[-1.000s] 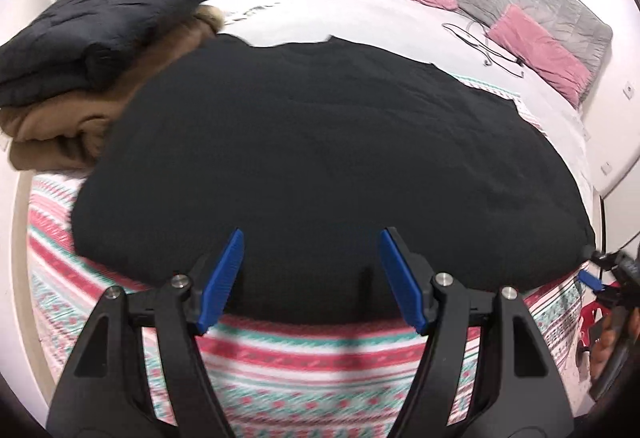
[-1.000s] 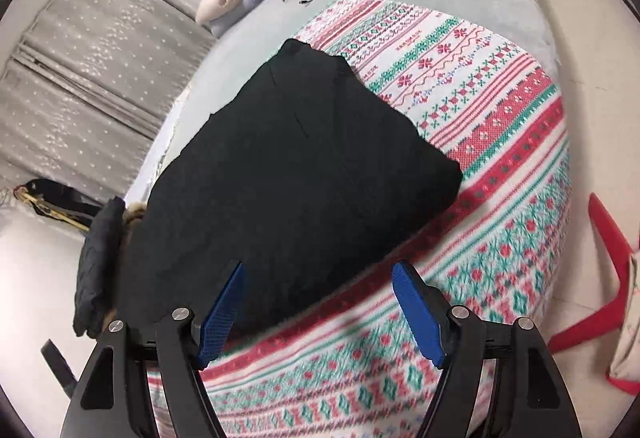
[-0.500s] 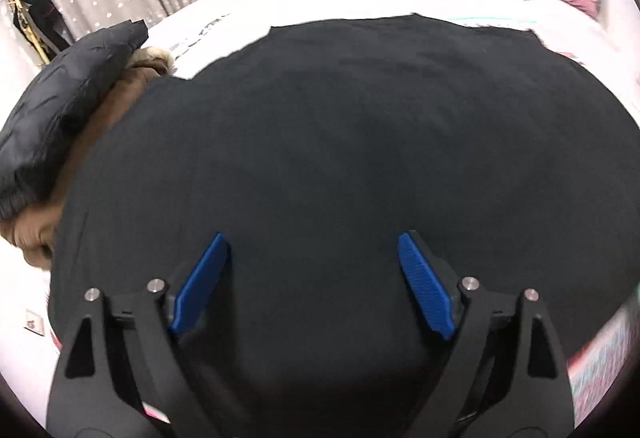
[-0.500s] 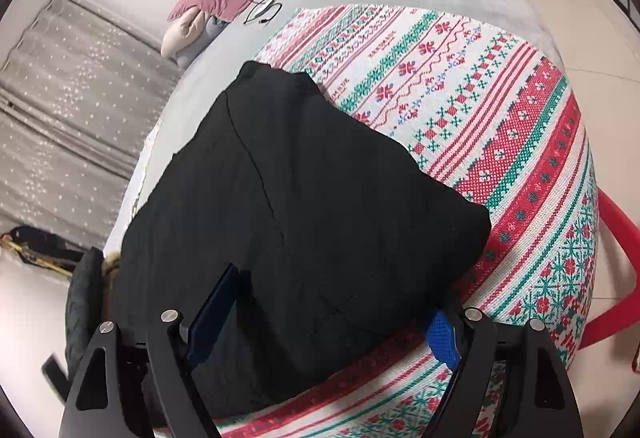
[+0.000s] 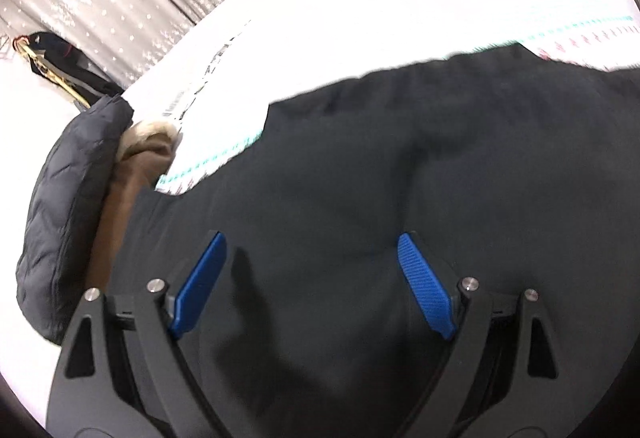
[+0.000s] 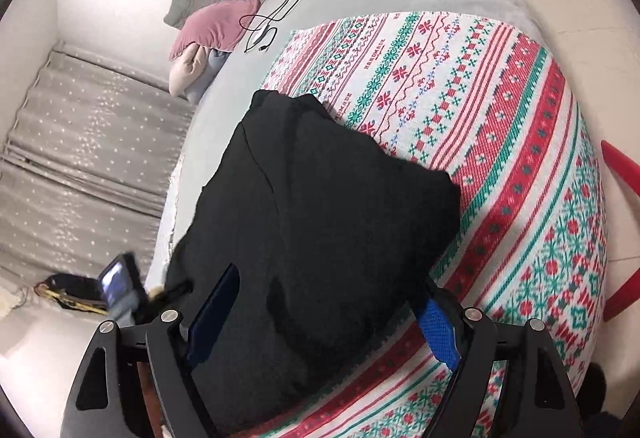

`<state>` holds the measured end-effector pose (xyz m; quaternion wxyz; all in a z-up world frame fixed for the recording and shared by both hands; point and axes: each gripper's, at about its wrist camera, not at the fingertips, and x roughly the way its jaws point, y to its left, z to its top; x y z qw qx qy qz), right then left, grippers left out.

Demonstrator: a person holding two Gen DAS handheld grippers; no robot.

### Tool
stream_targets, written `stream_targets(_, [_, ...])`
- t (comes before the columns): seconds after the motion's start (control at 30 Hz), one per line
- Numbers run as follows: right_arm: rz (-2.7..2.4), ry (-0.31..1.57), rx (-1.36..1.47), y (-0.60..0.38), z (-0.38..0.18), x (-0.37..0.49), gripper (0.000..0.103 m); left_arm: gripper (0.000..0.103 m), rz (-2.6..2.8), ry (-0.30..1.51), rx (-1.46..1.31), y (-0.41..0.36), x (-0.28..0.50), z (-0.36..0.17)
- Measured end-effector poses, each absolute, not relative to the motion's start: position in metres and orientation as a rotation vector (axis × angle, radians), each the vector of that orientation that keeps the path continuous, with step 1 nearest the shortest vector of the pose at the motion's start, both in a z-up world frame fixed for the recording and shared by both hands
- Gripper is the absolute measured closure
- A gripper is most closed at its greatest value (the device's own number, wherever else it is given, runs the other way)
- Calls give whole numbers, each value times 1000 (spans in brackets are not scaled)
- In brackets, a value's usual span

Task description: Fold large clothes

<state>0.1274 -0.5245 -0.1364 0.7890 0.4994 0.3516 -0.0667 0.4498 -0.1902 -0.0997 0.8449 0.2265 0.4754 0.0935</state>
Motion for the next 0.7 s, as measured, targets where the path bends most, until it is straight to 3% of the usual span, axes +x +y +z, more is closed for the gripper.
stream_targets(0.2, [-127, 772, 1016, -514, -128, 126, 18, 15, 227, 1018, 499, -197, 479, -104])
stream_targets(0.3, [-139, 776, 1054, -516, -136, 128, 18, 16, 154, 1027, 436, -187, 466, -81])
stream_targets(0.47, [-160, 763, 1096, -518, -143, 133, 18, 16, -13, 983, 203, -143, 363, -33])
stream_targets(0.7, [-246, 712, 1082, -512, -155, 138, 18, 15, -90, 977, 267, -133, 204, -78])
